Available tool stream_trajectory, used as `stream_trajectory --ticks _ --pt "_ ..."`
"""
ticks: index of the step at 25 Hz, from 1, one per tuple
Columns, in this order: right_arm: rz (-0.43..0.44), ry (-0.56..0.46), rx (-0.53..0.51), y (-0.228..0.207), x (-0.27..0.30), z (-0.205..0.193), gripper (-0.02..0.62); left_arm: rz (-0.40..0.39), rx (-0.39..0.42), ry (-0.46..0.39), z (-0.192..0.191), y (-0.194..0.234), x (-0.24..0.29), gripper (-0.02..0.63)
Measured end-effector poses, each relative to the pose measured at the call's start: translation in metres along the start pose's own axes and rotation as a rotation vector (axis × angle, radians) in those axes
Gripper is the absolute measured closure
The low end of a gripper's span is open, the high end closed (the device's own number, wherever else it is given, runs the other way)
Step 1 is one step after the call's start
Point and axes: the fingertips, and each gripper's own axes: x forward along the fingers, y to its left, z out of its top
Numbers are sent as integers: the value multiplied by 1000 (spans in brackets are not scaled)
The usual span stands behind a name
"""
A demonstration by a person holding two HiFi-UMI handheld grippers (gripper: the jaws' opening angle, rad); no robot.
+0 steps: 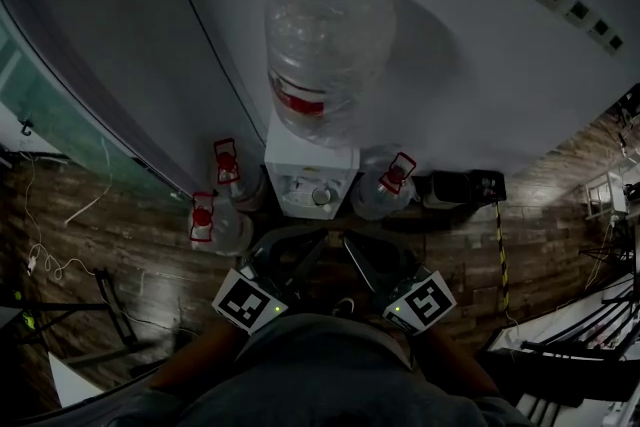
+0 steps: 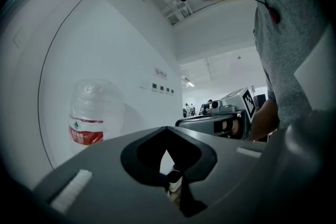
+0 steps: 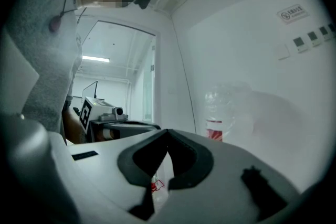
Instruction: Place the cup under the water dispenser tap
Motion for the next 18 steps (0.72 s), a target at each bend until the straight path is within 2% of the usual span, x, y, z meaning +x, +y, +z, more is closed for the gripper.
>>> stream_trajectory --ticks 6,13,18 --pt "4 -27 -7 0 4 0 581 -1 3 1 -2 3 0 600" --pt "6 8 -11 0 5 -3 581 -2 12 0 -3 4 1 600" --pt "6 -17 -8 -1 3 -4 581 2 8 -5 -3 3 1 600"
